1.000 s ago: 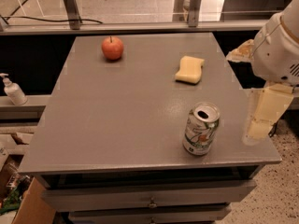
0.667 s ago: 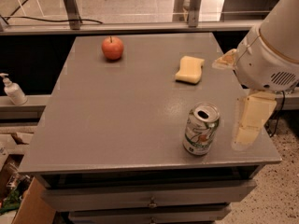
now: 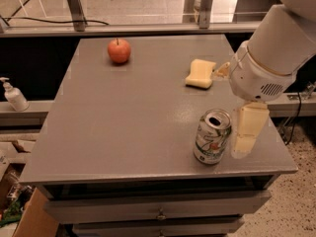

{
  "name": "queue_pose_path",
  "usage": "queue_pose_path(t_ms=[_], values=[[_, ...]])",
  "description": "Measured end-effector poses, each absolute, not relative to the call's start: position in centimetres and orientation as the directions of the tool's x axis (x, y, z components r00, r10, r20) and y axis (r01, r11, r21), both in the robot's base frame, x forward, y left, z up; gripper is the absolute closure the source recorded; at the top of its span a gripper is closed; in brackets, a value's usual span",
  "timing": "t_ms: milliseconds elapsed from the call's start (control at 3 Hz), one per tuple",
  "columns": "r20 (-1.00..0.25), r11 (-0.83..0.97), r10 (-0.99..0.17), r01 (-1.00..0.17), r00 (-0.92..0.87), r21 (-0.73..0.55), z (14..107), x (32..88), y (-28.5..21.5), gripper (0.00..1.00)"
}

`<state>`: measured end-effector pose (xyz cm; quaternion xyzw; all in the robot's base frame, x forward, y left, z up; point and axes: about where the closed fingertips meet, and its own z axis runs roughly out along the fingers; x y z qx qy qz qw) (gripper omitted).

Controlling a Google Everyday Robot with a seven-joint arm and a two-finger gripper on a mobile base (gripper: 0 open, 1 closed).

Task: Pick 7up can

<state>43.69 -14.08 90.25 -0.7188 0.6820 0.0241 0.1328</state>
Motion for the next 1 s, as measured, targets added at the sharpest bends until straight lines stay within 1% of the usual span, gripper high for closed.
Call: queue_pose_path(t_ms=[1000], values=[[-0.197,-0.046,-0.978,-0.994,0.065,-0.099,88.1,43.9,-12.5,0.00]])
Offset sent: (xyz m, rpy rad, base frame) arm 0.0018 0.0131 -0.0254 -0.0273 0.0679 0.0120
